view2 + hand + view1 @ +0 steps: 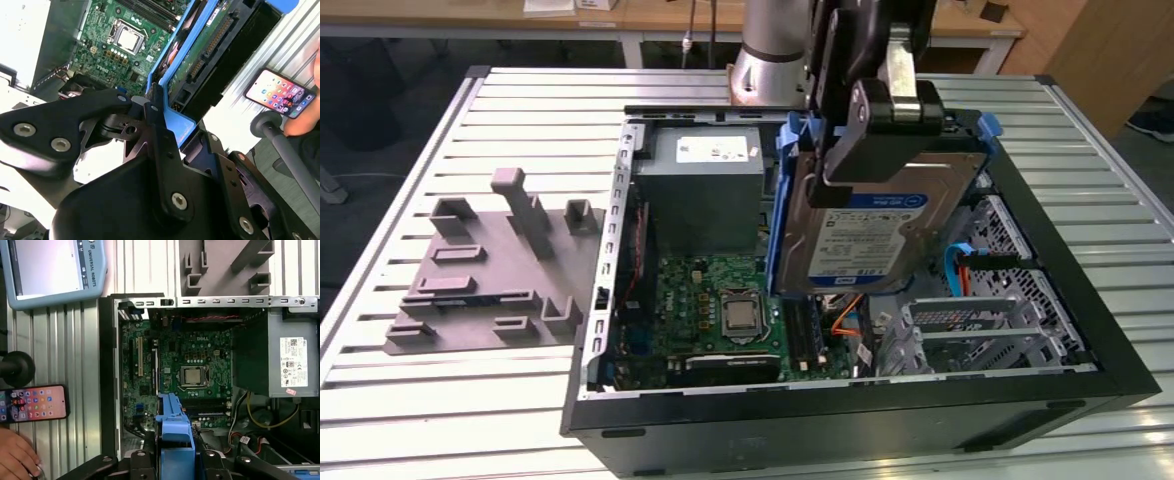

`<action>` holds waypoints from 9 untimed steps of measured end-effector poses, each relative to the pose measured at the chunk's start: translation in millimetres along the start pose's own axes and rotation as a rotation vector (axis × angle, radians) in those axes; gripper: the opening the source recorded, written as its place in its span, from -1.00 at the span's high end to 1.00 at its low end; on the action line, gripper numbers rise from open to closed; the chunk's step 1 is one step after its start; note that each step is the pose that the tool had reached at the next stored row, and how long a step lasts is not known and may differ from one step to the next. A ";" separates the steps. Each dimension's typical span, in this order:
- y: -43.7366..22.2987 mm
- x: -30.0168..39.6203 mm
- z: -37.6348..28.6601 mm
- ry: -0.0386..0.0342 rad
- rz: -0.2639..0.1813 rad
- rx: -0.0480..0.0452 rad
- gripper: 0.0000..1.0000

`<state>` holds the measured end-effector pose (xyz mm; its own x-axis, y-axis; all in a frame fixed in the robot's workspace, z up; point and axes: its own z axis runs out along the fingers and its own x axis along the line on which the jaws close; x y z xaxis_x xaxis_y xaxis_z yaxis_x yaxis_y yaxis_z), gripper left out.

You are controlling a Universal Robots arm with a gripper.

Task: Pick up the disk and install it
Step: 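Insert the disk into the insertion slot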

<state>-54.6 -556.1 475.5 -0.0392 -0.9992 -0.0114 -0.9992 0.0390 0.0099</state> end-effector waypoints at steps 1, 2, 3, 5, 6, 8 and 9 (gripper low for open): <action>-0.5 1.0 0.6 -0.0002 0.001 0.0001 0.27; -0.9 2.3 1.1 -0.0001 0.001 0.0001 0.27; -1.2 3.5 1.5 -0.0002 0.002 0.0000 0.27; -1.8 5.9 2.3 -0.0001 0.003 0.0000 0.27; -2.3 6.8 2.6 -0.0001 0.003 0.0001 0.27; -4.0 8.0 3.4 -0.0004 0.004 0.0002 0.27; -5.4 8.4 3.7 -0.0004 0.005 0.0001 0.27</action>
<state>-49.5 -564.6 471.7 -0.0437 -0.9990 -0.0118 -0.9990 0.0436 0.0098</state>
